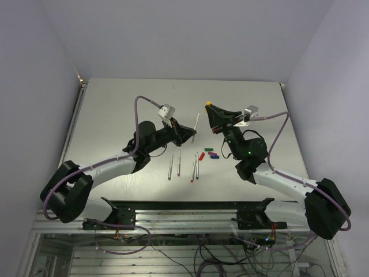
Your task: Insert the pens into the pen caps
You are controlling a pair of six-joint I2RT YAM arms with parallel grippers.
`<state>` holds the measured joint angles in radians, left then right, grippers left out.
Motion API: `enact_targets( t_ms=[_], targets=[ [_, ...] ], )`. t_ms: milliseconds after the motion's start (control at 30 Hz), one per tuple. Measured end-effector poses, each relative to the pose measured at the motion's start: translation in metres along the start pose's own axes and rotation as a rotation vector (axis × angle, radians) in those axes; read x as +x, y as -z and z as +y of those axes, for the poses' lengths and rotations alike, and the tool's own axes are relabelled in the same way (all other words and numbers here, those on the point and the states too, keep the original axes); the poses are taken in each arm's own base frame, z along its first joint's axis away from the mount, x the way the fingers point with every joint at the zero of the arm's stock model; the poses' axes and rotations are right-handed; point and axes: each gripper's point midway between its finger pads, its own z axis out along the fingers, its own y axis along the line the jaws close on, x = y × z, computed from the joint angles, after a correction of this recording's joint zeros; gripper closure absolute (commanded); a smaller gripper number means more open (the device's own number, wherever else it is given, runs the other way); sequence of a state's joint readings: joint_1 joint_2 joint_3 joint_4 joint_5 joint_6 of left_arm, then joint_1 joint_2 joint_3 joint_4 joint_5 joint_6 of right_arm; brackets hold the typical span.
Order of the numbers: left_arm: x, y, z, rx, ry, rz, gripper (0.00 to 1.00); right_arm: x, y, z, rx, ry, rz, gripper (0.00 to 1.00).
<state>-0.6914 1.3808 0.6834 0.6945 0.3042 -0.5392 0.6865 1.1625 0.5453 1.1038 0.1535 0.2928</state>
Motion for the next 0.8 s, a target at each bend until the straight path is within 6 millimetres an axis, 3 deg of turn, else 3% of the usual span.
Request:
enact_targets(
  t_ms=[300, 800],
  targets=[
    [-0.014, 0.007, -0.037, 0.133, -0.005, -0.046, 0.93, -0.011, -0.006, 0.014, -0.079, -0.012, -0.082, 1.00],
    [-0.024, 0.014, -0.053, 0.176, -0.032, -0.073, 0.93, -0.011, -0.006, 0.019, -0.101, -0.041, -0.085, 1.00]
  ],
)
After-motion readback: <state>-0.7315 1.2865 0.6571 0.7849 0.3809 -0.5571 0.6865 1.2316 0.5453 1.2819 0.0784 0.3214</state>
